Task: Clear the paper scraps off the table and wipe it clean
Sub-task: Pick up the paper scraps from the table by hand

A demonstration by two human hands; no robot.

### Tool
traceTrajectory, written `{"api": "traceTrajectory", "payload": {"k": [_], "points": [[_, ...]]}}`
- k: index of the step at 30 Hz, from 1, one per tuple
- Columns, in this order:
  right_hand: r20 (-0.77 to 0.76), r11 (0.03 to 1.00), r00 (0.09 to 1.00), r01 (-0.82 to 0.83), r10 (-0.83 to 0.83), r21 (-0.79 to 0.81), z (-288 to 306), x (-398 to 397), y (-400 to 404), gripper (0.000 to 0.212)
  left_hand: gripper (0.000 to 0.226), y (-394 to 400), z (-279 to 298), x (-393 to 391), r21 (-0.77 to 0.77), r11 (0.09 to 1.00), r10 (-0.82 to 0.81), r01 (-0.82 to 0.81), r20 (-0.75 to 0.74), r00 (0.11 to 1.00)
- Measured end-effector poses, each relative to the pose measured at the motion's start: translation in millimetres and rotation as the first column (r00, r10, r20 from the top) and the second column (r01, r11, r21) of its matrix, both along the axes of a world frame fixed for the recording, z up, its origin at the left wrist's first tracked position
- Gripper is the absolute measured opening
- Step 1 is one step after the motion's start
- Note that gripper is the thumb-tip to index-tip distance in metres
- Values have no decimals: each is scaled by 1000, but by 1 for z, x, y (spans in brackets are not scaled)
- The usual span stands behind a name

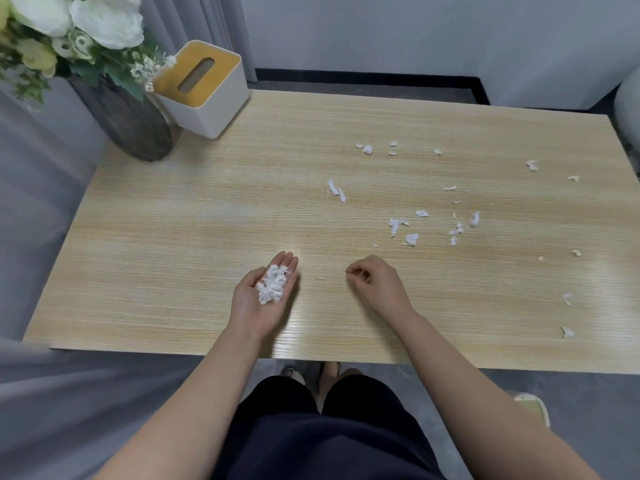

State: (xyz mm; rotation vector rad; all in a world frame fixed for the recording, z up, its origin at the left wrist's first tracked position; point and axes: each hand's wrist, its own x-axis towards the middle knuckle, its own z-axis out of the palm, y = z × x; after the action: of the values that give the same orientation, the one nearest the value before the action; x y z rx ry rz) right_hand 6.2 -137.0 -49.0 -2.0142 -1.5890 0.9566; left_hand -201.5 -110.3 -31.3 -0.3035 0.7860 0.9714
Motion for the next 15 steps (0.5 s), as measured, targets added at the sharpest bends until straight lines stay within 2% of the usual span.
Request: {"api": "traceTrajectory", "payload": {"k": [6, 15], "points": [[99, 984, 979, -175, 177, -27, -15, -33, 14, 21, 37, -8, -1, -9, -11, 1000, -11, 11, -11, 1000], [196, 979, 960, -199, 202, -35, -13, -42, 11, 17, 38, -14, 5, -9, -15, 1000, -24, 24, -11, 1000]]}}
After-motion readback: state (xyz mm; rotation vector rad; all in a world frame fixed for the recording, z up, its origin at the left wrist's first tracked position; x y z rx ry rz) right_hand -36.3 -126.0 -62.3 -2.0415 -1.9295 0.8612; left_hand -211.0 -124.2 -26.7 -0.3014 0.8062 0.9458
